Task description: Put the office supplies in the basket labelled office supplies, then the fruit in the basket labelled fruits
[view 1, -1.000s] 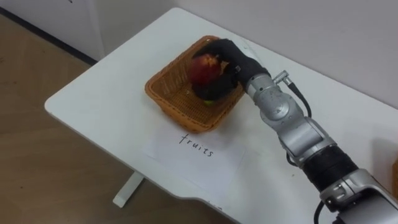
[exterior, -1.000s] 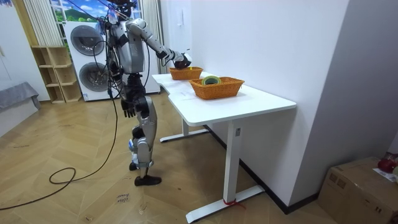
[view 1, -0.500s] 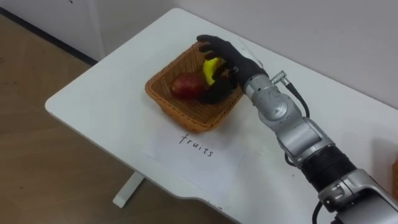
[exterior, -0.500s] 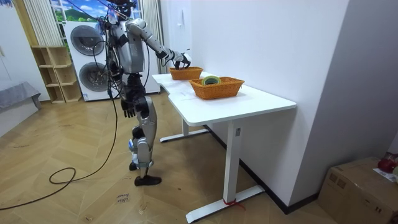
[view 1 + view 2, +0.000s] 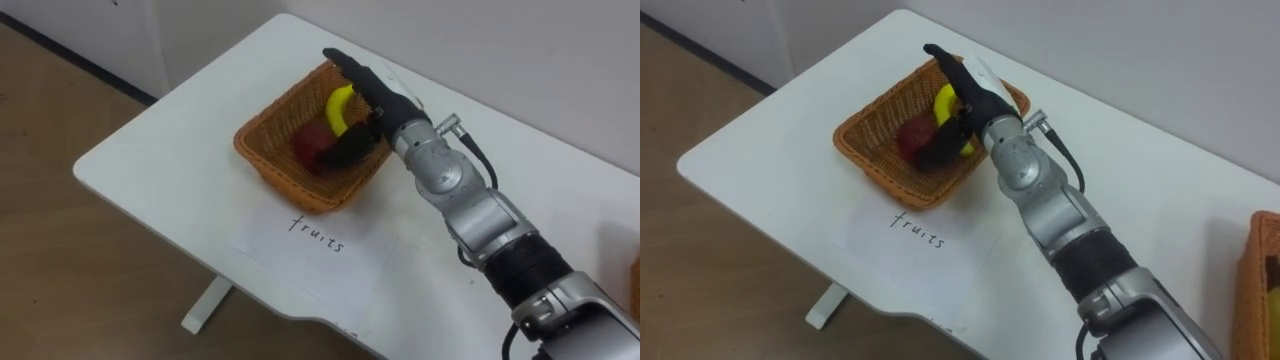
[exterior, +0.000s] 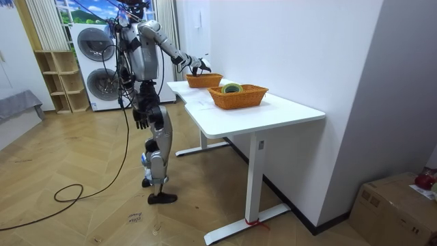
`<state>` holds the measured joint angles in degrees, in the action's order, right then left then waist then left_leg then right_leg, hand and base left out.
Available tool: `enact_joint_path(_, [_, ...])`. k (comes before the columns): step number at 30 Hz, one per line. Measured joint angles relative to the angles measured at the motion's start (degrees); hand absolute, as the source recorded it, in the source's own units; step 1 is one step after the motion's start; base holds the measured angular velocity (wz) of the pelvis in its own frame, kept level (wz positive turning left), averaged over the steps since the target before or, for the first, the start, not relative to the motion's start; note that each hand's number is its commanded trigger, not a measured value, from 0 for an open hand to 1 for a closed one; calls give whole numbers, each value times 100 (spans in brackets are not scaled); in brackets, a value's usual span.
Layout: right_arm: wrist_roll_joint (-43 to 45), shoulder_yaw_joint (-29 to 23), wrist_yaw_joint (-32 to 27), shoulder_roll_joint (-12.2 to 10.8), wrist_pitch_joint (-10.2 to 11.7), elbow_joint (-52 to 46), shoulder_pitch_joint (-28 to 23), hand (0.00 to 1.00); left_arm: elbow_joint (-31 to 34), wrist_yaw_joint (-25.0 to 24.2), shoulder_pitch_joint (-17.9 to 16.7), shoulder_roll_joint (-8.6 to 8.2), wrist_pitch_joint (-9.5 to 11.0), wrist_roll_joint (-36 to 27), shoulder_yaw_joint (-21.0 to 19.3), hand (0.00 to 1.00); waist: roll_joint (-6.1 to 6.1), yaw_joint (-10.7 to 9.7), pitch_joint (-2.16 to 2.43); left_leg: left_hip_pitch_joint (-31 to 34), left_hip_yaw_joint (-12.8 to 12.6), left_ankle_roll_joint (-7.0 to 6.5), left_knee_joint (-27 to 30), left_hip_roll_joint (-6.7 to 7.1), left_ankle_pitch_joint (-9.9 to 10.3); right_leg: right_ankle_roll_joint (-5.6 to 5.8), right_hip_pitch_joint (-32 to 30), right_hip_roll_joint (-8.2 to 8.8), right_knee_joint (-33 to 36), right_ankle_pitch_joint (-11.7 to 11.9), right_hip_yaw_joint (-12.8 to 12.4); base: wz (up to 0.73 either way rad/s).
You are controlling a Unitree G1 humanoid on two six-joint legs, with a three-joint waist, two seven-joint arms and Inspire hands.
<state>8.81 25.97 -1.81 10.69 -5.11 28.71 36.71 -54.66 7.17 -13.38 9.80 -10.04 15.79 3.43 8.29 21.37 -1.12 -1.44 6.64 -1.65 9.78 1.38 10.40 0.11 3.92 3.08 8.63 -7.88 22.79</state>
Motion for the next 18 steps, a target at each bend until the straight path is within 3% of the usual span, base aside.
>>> enact_joint_path(10, [-179,1,-22,0,1,0,0,0,2,21,9,7,3,-4,1,0,54,88,19,-19,-18,-1,-4,-2,-1,0,9,0,0,0,-37,0])
enact_joint_path(18, [-180,-7,-224,3,33,4,0,0,-47,257,95,51,65,-49,1,0,143,42,-6,-17,-23,-1,7,0,0,0,9,-2,0,0,-66,0])
